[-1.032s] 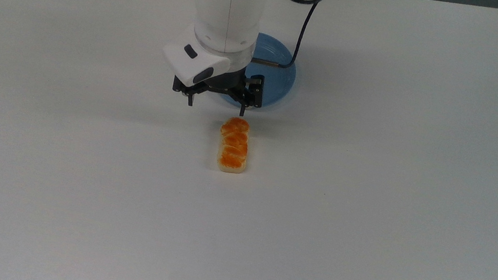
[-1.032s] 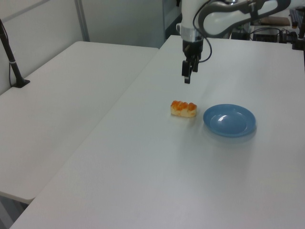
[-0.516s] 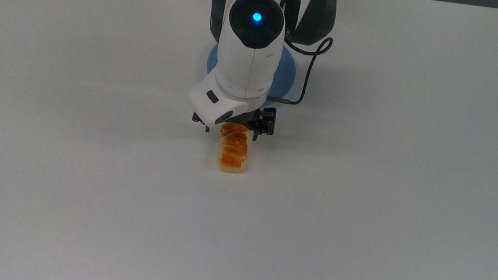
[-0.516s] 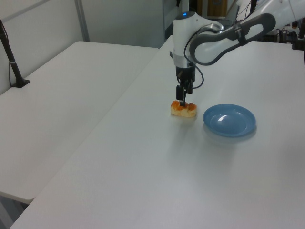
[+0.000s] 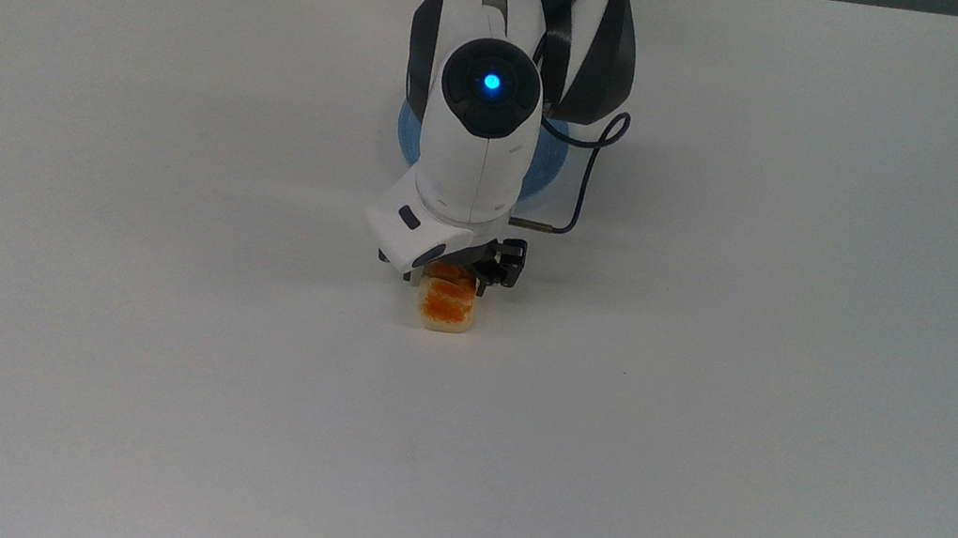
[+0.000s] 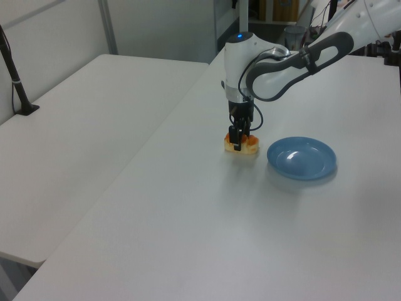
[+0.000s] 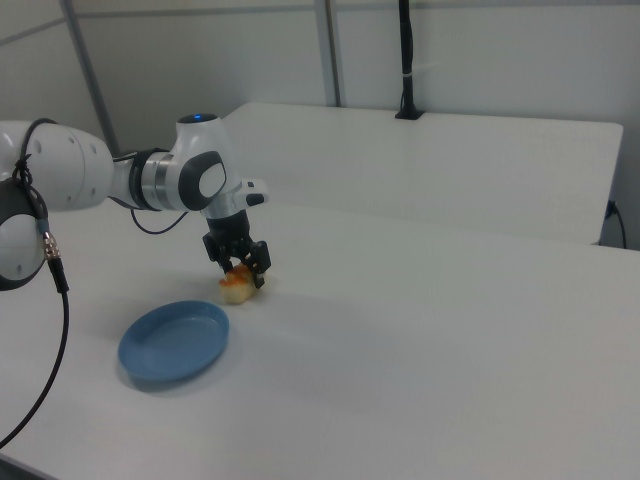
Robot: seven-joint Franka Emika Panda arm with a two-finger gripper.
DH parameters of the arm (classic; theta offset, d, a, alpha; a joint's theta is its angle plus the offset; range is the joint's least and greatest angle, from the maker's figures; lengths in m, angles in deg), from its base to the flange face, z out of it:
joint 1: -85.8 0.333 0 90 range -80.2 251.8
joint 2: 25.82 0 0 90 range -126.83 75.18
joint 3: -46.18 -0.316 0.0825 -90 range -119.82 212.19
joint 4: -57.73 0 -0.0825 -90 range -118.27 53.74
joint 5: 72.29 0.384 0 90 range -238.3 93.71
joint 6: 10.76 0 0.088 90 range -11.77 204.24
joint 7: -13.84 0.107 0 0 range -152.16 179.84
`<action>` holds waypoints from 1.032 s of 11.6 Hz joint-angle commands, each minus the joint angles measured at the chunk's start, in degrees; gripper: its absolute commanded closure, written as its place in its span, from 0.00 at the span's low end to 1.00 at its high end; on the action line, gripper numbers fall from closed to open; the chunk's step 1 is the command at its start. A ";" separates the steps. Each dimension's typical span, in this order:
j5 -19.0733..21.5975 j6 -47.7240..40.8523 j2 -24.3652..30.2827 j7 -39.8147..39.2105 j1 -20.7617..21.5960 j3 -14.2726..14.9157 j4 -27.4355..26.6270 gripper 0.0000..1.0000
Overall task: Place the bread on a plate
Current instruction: 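Close the gripper on the orange bread roll, then lift the bread roll and carry it over the blue plate, lowering it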
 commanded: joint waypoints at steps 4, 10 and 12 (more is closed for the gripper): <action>0.93 1.54 2.33 2.62 0.90 0.23 -0.73 0.63; 1.02 -1.01 18.58 -0.52 0.55 0.23 -15.38 0.63; 1.02 -1.01 24.73 -3.08 0.73 0.23 -23.29 0.63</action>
